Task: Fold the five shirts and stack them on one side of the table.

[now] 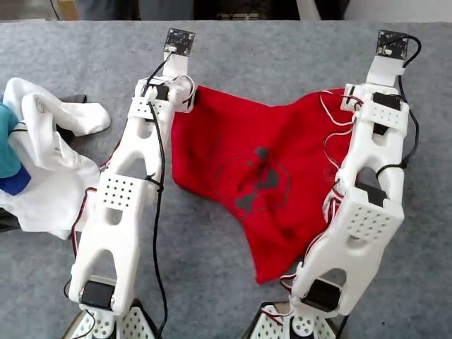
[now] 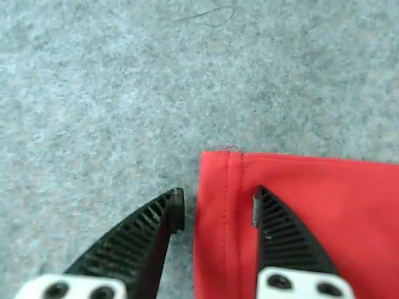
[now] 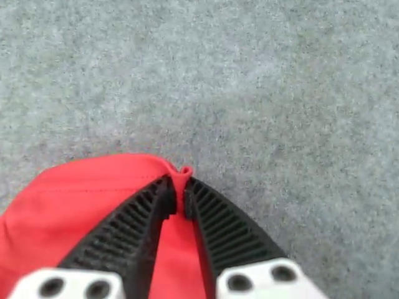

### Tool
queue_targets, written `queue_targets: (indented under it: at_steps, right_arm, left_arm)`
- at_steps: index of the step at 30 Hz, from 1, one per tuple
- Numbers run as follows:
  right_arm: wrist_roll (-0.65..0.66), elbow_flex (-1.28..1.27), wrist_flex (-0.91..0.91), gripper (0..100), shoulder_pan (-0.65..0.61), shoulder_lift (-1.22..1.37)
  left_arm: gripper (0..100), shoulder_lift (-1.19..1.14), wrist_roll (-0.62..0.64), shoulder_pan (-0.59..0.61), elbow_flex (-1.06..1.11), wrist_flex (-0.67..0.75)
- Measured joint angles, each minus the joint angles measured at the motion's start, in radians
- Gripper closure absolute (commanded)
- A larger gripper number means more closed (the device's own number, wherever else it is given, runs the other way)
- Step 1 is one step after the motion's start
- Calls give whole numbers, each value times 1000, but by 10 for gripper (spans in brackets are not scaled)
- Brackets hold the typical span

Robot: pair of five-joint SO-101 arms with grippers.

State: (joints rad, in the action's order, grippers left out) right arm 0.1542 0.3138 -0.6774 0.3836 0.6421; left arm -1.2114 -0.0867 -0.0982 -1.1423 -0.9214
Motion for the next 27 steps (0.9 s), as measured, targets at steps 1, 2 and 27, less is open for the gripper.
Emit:
queue_targets:
  at_steps: [1, 2, 27]
  right_arm:
    - [0, 0, 0, 985, 0, 0]
    - [0, 0, 0, 985, 0, 0]
    - [0, 0, 0, 985, -2, 0]
  left_arm:
    - [808, 0, -2, 0, 0, -3]
    - [809, 0, -11, -2, 0, -12]
    - [971, 0, -6, -61, -339, -634]
